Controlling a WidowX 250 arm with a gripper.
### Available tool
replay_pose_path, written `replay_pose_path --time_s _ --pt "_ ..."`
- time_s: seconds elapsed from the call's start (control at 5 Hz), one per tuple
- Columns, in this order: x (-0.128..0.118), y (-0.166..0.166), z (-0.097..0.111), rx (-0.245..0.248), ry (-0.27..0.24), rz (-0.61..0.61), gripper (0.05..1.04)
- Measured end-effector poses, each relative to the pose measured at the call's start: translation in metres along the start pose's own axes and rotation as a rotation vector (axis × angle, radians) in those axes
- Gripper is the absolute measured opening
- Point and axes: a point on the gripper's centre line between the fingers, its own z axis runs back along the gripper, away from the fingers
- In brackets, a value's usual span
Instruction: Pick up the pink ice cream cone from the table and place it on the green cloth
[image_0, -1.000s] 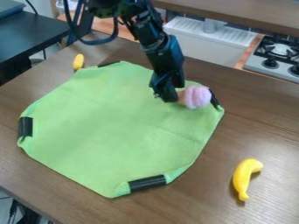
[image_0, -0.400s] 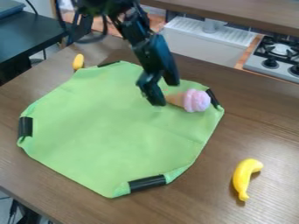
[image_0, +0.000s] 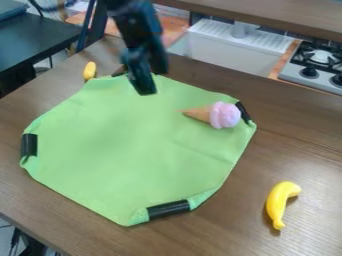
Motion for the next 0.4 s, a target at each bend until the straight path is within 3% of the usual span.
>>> replay_pose_path --time_s 0.4 --pt "-0.031 -0.039 0.033 0.015 0.239 0.497 0.999"
